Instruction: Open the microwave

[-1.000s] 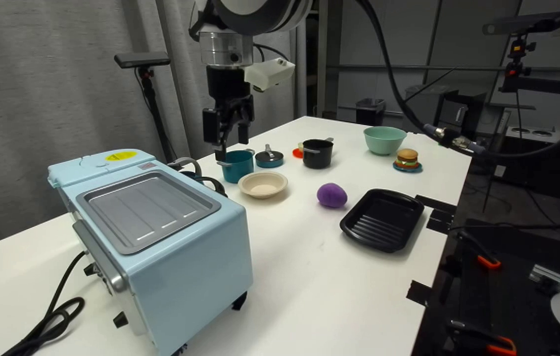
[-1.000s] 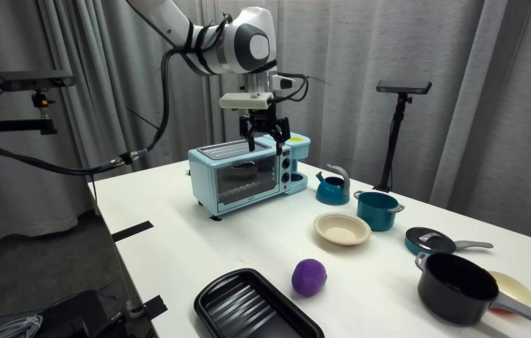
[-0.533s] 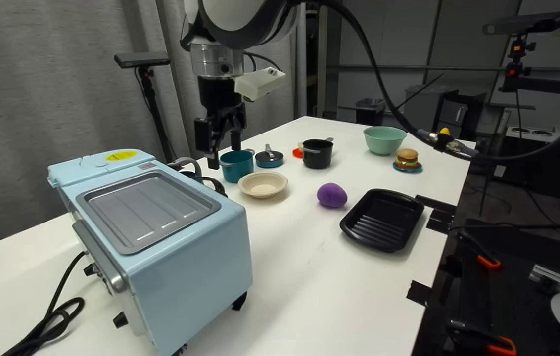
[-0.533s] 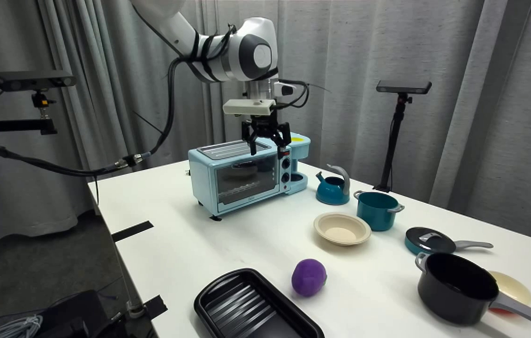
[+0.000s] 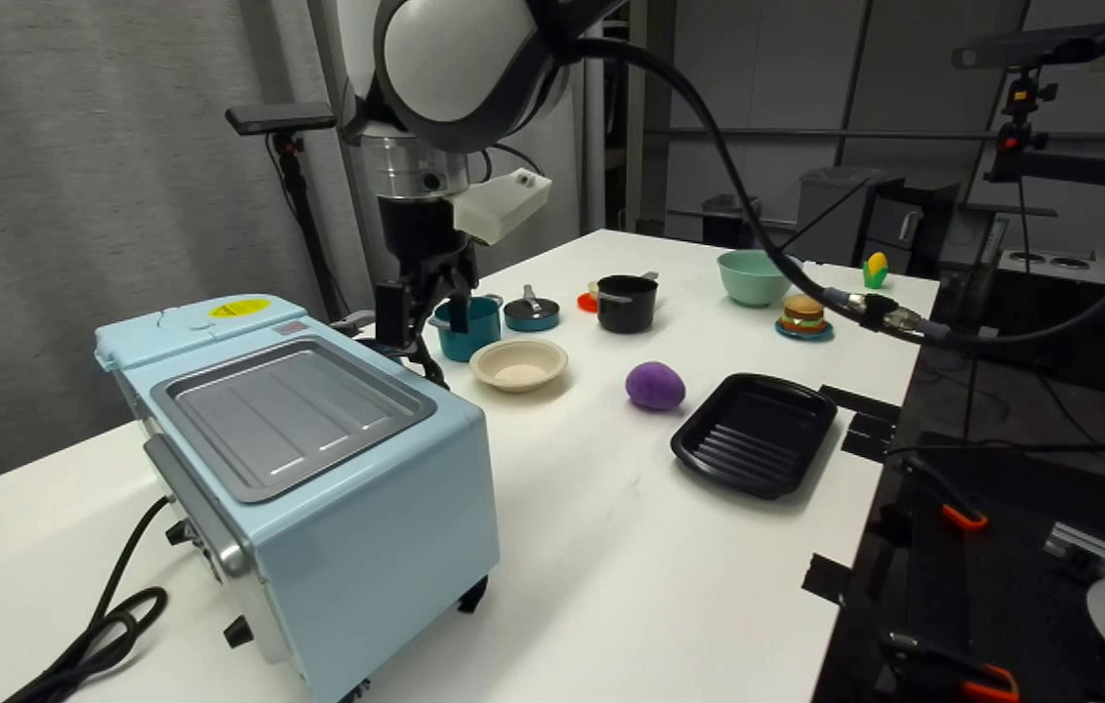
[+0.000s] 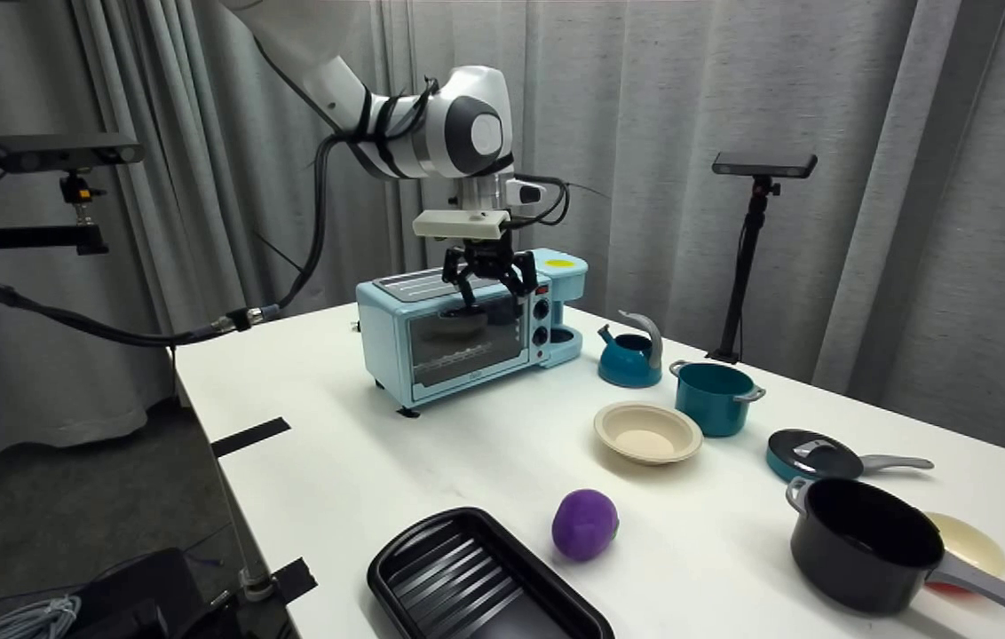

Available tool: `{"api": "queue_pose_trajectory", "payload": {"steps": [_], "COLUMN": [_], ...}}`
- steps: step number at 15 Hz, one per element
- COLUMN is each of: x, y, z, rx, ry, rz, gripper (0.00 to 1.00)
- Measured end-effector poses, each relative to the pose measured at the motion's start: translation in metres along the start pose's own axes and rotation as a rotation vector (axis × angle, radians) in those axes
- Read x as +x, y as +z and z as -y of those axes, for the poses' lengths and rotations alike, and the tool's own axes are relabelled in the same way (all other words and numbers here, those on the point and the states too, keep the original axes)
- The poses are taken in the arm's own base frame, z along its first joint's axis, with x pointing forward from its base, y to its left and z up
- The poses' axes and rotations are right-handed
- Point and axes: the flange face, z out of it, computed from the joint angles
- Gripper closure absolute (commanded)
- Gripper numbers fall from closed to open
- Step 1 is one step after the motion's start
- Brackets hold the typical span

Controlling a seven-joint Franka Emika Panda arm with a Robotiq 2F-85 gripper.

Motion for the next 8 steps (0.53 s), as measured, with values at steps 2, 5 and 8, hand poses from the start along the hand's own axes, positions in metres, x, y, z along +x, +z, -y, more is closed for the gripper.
{"api": "queue_pose_trajectory", "payload": {"steps": [2, 5, 8], "x": [0.0003, 0.0003, -0.0002], "y": [0.001, 0.0022, 0.0047], "z": [0.0009, -0.0001, -0.0047], "rx": [-0.004, -0.011, -0.026], "ry": [-0.004, -0.006, -0.005], "rz": [-0.001, 0.0, 0.004], "gripper": [0.0, 0.0, 0.0]}}
